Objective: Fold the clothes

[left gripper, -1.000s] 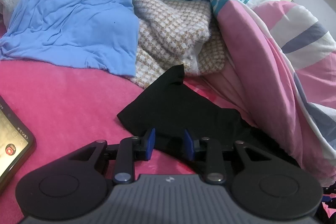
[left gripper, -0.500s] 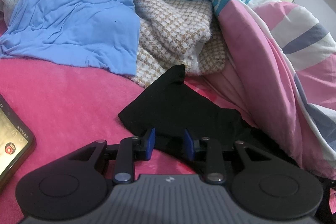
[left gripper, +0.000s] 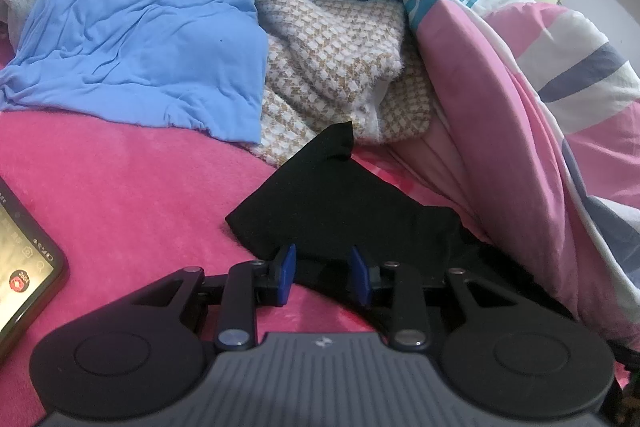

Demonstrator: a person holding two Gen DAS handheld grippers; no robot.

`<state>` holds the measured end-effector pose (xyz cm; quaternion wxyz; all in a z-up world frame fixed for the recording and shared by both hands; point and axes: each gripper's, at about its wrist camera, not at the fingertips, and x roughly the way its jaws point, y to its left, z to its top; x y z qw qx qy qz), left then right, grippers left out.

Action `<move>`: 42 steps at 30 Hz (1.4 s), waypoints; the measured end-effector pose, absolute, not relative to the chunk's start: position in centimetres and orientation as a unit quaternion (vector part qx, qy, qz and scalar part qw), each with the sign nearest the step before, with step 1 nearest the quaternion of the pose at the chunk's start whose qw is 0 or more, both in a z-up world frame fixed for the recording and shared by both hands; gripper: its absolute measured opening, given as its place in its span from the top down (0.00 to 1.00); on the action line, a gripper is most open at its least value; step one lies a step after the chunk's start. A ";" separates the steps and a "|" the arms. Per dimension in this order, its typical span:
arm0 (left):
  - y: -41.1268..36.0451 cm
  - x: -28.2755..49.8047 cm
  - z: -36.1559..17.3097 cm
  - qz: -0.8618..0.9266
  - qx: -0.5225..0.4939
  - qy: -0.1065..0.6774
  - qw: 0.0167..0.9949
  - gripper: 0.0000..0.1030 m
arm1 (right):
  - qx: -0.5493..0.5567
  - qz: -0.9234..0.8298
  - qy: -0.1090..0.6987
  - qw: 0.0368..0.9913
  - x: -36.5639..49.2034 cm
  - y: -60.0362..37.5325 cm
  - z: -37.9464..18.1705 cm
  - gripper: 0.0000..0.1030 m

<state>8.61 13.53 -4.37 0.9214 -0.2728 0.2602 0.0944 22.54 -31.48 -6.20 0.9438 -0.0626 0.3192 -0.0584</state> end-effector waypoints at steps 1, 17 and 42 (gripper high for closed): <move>13.5 8.6 -4.4 0.094 -0.273 0.260 0.921 0.69 | -0.041 -0.064 0.318 0.945 22.9 -32.0 -6.6 0.93; 13.6 8.7 -4.4 0.095 -0.276 0.260 0.921 0.69 | 0.173 -0.033 0.315 0.933 14.5 -42.6 1.5 0.75; 13.2 7.8 -3.5 0.071 -0.277 0.249 0.925 0.66 | 0.256 -0.159 0.292 0.908 5.5 -50.2 0.7 0.87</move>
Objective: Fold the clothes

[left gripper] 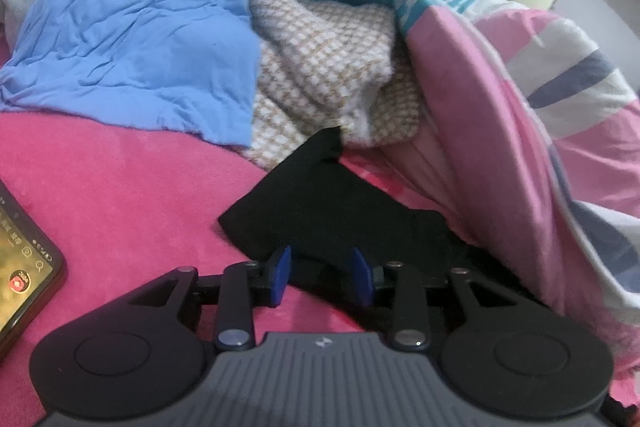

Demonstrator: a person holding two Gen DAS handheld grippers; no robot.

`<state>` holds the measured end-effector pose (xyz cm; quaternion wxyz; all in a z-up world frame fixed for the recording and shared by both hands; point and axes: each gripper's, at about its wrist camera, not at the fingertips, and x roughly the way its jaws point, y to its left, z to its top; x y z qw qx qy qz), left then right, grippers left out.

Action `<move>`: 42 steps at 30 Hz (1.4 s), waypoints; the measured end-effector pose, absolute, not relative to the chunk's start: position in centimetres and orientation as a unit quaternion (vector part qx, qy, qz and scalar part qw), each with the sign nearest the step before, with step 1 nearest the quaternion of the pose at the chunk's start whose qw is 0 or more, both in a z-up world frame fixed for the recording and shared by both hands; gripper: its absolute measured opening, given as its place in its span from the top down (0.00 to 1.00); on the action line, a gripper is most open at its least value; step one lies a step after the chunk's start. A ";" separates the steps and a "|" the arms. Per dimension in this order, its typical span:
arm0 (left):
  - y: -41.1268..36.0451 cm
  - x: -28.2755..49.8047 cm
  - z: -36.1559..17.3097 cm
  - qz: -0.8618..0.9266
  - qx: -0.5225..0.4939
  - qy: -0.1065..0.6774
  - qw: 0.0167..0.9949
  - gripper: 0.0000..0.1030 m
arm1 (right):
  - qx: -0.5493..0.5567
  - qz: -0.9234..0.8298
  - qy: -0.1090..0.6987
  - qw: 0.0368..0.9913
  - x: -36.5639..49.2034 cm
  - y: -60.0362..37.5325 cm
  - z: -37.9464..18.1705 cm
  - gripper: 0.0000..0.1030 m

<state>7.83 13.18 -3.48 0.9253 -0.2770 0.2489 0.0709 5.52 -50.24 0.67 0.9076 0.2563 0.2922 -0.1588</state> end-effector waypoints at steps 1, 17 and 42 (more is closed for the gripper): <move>12.9 7.2 -2.9 0.066 -0.263 0.241 0.932 0.66 | 0.256 -0.155 0.301 0.905 4.2 -50.4 0.8 0.86; -8.2 6.2 6.5 -0.233 -0.060 0.304 0.922 0.62 | 0.350 -0.152 0.303 0.873 1.0 -51.8 -5.4 0.73; -35.1 18.9 -3.5 -0.332 0.021 0.338 0.880 0.63 | 0.419 -0.103 0.198 0.880 -5.7 -53.8 -7.7 0.95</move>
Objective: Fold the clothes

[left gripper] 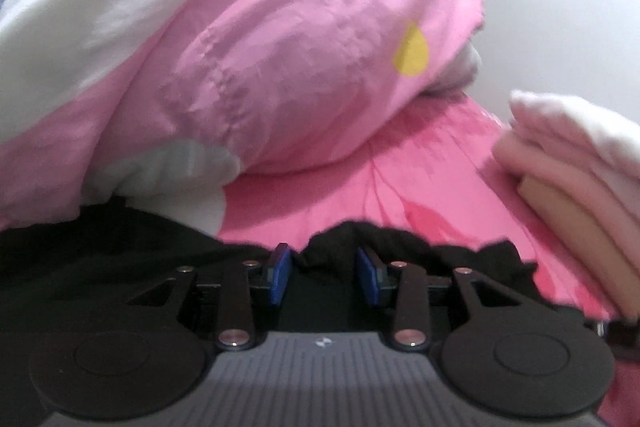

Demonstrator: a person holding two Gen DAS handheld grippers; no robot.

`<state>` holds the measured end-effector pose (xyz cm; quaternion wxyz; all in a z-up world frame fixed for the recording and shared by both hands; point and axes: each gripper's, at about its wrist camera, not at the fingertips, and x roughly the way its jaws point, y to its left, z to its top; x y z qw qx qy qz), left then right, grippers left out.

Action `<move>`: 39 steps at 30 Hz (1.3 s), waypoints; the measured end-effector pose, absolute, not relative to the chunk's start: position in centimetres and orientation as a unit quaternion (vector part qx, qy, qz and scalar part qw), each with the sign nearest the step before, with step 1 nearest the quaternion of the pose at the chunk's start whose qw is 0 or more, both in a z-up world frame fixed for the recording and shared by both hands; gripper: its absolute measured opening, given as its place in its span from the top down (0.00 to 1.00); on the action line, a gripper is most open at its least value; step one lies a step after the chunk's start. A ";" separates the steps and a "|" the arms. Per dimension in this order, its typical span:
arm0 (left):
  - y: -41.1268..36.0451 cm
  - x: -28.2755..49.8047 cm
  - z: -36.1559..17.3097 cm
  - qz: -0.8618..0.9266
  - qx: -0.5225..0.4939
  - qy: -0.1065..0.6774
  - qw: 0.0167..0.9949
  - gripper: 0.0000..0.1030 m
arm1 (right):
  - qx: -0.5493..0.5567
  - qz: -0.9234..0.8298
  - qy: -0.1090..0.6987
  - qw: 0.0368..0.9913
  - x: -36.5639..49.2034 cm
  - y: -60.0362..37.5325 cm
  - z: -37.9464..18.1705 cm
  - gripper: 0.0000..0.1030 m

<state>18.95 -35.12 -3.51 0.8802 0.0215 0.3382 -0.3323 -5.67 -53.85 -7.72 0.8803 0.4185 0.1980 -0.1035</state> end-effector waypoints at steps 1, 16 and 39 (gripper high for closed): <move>-35.4 19.1 -3.5 -0.326 0.021 0.336 0.883 0.63 | 0.430 -0.102 0.198 0.875 -5.8 -54.3 -8.1 0.95; -36.7 16.1 -0.9 -0.405 0.090 0.278 0.866 0.54 | 0.446 -0.082 0.191 0.871 -6.6 -55.1 -8.8 0.92; -42.8 11.7 -1.4 -0.559 0.264 0.237 0.749 0.74 | 0.472 -0.067 0.177 0.861 -6.9 -55.7 -9.6 0.94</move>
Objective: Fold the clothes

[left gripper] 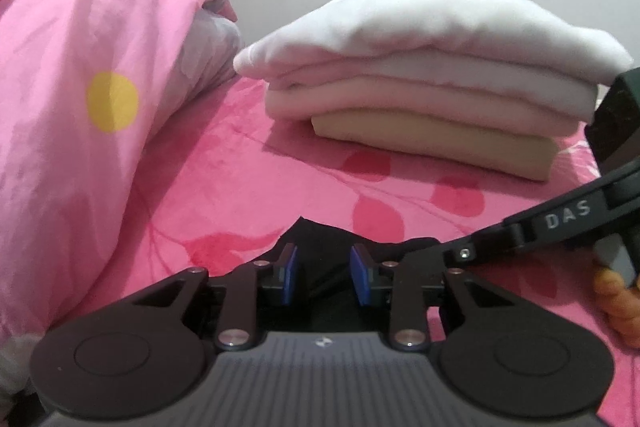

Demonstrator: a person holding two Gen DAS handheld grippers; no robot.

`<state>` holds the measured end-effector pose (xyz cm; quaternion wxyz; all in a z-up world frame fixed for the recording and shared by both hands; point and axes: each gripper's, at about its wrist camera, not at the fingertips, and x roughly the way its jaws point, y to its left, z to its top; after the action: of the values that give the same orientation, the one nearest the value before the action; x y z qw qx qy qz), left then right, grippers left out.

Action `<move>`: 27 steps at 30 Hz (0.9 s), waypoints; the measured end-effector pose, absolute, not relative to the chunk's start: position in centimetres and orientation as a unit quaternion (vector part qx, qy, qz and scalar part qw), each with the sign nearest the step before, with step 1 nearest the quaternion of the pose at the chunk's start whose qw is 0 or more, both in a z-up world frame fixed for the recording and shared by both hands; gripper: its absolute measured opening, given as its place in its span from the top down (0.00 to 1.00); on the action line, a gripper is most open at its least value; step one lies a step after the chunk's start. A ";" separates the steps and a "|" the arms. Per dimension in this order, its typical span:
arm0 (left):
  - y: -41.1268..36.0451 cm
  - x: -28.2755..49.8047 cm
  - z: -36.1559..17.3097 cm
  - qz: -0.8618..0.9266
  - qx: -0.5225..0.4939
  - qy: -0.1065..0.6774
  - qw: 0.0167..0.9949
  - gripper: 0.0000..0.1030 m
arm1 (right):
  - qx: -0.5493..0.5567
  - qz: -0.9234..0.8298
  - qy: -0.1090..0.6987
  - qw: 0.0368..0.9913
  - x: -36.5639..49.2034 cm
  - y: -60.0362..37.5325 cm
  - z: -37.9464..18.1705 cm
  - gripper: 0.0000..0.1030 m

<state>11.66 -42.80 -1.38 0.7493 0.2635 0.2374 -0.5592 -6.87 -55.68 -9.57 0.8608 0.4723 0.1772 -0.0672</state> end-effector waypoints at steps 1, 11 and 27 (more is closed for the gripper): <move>-42.9 11.7 -1.5 -0.557 0.265 0.237 0.751 0.79 | 0.472 -0.067 0.177 0.861 -6.9 -55.7 -9.6 0.94; -41.9 14.7 1.1 -0.502 0.174 0.230 0.815 0.98 | 0.472 -0.066 0.175 0.861 -7.0 -55.8 -9.7 0.94; -30.9 14.9 8.9 -0.444 0.193 0.167 0.859 0.98 | 0.251 0.100 0.073 0.960 -6.9 -48.0 -2.1 0.94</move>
<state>14.87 -30.85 8.88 0.8589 0.1933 0.1668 -0.4439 -6.86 -48.03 -2.12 0.9601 0.2509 0.0730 0.0997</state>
